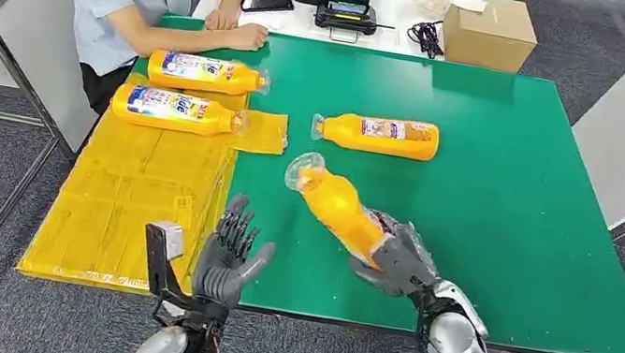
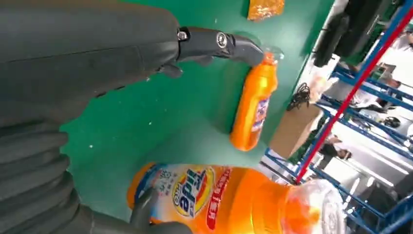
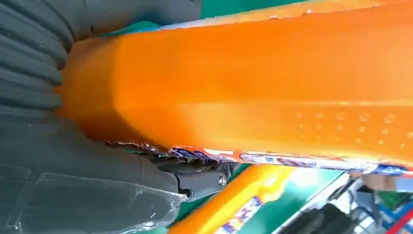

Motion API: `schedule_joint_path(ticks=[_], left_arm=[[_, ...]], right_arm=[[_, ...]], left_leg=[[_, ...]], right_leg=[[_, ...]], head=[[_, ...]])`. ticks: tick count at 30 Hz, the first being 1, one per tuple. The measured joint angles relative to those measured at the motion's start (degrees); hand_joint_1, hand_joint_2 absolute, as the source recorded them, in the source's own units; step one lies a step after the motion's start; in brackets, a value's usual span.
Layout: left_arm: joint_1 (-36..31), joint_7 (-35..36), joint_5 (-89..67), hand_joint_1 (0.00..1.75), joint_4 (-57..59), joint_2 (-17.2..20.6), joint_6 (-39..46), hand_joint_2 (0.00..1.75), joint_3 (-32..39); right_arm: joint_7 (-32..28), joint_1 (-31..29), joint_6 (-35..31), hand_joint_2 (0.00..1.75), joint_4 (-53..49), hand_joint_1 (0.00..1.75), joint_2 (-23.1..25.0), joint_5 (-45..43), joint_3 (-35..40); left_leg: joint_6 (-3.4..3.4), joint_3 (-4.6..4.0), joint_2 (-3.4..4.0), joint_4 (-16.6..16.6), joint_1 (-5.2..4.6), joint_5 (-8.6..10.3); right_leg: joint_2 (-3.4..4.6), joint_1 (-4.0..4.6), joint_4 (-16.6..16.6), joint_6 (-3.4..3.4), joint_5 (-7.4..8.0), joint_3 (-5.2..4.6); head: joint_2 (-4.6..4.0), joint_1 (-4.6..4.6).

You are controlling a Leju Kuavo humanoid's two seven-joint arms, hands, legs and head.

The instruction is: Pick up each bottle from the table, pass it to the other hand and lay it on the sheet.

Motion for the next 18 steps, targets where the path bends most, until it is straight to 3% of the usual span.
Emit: schedule_joint_path(ticks=[10, 18], left_arm=[[-2.1, -2.9, -2.2, 0.0, 0.9, 0.0, 1.2, 1.75, -1.3], [-3.6, -1.3, -6.2, 0.0, 2.6, 0.1, 1.7, 1.75, -2.9]], right_arm=[[1.2, -1.3, -1.1, 1.75, 0.7, 1.75, 1.1, 1.9, 4.0], [2.2, -2.7, -1.7, 1.75, 2.6, 1.75, 1.4, 3.0, 5.8]], left_leg=[[0.0, -0.02, -0.01, 0.0, 0.02, 0.0], [0.0, -0.09, -0.01, 0.0, 0.01, 0.0]], right_leg=[[-0.01, 0.01, 0.0, 0.0, 0.0, -0.02], [-0.01, 0.01, 0.0, 0.0, 0.0, -0.08]], head=[[0.0, 0.0], [0.0, 0.0]])
